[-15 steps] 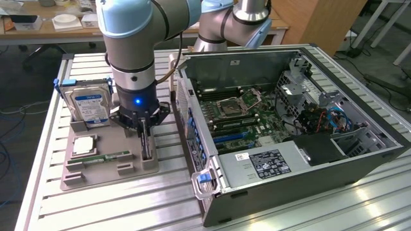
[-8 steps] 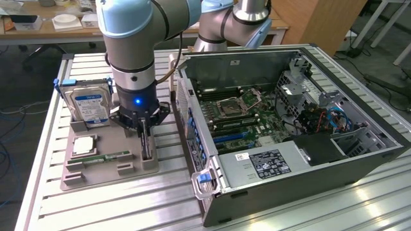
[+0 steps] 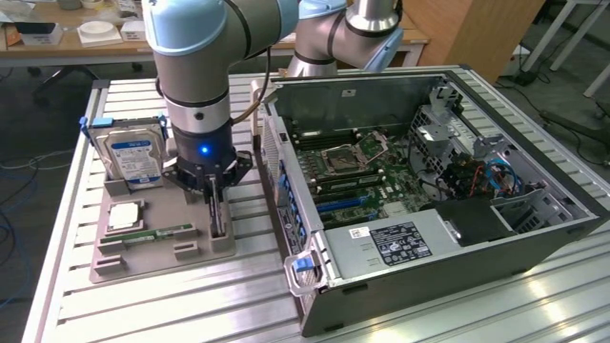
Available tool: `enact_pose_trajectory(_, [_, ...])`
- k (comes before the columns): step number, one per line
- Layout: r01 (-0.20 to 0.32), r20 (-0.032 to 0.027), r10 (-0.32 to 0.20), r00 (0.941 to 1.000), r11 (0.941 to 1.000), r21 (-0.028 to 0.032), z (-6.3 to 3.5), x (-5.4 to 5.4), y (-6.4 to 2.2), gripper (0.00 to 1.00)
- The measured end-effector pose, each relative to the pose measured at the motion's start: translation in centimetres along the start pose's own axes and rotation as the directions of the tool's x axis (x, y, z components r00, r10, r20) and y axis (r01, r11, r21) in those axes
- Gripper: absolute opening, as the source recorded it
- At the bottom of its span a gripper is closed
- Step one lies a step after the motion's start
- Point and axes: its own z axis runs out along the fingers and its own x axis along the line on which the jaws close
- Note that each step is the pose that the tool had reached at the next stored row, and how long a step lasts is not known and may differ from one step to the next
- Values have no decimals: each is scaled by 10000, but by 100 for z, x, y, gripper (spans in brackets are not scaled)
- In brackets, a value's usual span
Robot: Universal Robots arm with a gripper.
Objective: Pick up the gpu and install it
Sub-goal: 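Pick up the gpu and move the gpu toward the slot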
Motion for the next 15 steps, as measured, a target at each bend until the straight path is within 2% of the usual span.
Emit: enact_pose_trajectory(15, [1,-1,-1,10000,10000,-2,-160,1,7,27])
